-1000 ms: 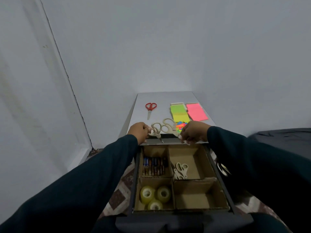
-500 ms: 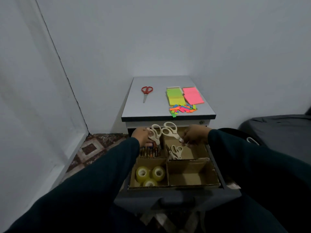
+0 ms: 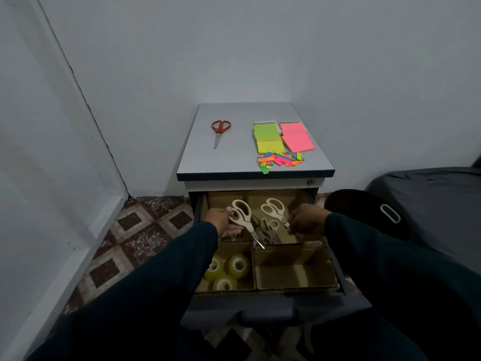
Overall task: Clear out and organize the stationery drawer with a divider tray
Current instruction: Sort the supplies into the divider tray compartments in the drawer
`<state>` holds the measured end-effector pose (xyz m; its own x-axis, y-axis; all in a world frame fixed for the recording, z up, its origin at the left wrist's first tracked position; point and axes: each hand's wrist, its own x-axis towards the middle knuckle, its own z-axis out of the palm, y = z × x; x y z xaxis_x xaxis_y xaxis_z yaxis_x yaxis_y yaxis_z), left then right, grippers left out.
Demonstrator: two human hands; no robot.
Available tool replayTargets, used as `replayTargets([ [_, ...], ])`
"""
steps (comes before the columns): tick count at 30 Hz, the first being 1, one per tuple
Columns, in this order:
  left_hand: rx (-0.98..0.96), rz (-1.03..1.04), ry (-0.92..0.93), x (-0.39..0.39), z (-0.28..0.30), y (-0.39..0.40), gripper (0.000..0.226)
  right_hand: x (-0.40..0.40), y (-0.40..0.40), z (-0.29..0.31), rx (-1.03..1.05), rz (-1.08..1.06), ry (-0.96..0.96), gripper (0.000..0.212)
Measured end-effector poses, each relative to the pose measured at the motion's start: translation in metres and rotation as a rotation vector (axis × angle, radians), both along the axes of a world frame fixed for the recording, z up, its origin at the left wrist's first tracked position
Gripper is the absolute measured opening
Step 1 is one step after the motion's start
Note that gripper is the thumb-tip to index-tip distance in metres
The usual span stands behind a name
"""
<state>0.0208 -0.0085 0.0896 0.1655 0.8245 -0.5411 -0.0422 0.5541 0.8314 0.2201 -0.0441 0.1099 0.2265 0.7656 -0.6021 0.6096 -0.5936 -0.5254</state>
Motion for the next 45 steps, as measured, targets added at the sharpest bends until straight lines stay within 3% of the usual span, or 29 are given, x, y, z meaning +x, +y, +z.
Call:
replayTargets([
  [4,-0.052,0.045,-0.016,0.003,-0.004,0.003,0.029,0.004,0.003,-0.020,0.000,-0.066,0.005,0.016],
  [9,-0.099,0.076,-0.050,0.000,-0.007,0.005,0.029,0.009,0.012,-0.039,-0.004,-0.015,-0.123,0.018],
  [19,-0.080,0.050,-0.062,-0.008,-0.012,0.010,0.024,0.010,0.028,-0.019,0.114,0.225,-0.644,0.023],
  [25,-0.081,0.028,-0.047,-0.011,-0.014,0.014,0.023,0.012,0.045,-0.005,0.059,0.294,-0.760,0.019],
  [30,-0.098,0.040,-0.066,-0.013,-0.018,0.016,0.023,0.008,0.048,-0.010,-0.021,0.382,-0.812,0.027],
  [38,-0.092,0.042,-0.069,-0.014,-0.020,0.019,0.024,0.012,0.052,-0.045,0.232,0.195,-0.595,0.037],
  [45,-0.111,0.045,-0.045,-0.006,-0.023,0.023,0.019,0.012,0.030,-0.073,-0.065,0.366,-0.577,0.027],
])
